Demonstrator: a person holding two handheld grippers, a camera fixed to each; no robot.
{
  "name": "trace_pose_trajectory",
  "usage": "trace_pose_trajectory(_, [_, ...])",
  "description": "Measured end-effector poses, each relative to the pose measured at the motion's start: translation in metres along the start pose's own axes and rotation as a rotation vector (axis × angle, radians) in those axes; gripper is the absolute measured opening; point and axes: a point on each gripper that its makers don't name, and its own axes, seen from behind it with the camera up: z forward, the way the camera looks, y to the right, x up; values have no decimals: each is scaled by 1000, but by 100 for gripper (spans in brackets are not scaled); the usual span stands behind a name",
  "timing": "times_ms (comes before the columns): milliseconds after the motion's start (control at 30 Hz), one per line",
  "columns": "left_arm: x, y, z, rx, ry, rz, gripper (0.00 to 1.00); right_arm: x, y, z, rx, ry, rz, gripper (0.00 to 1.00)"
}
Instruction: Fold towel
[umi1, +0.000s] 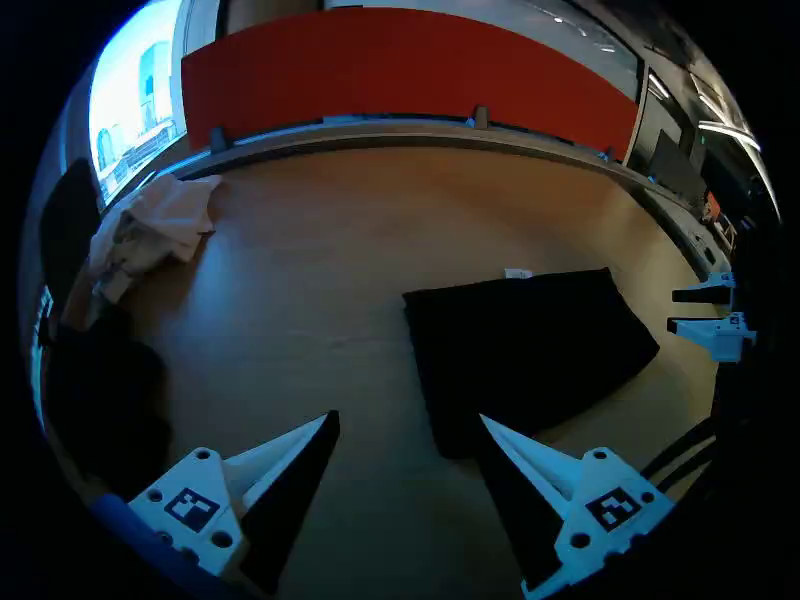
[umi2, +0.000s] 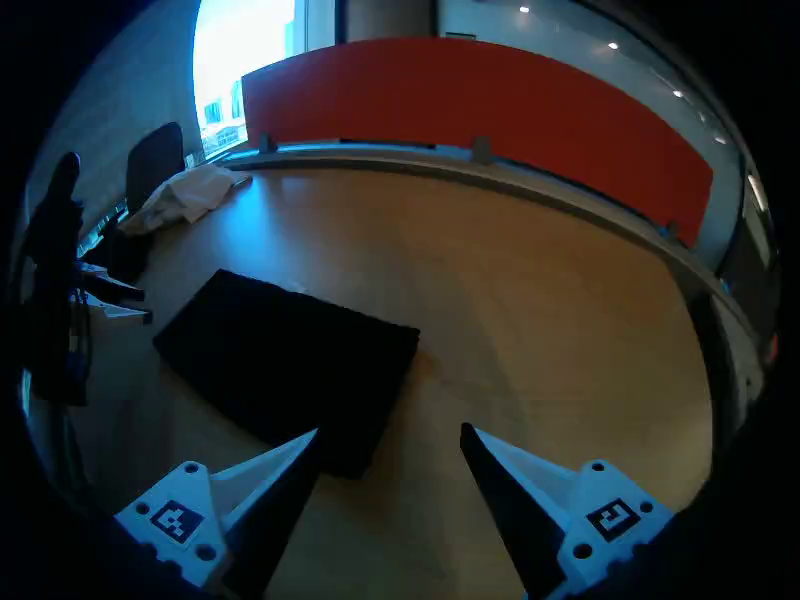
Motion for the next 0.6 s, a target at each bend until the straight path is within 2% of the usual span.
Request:
trace_pose_trajectory(167, [-6, -4, -10, 16, 8, -14, 93, -2, -3, 1, 18, -3, -31, 100])
trace_pose_trajectory(367, [-19, -10, -23, 34, 9, -33, 93, -4, -9, 3, 61, -8, -98, 100])
trace_pose_trajectory(600, [-36, -26, -44, 70, 5, -48, 93, -8, -16, 6, 118, -31, -170, 100])
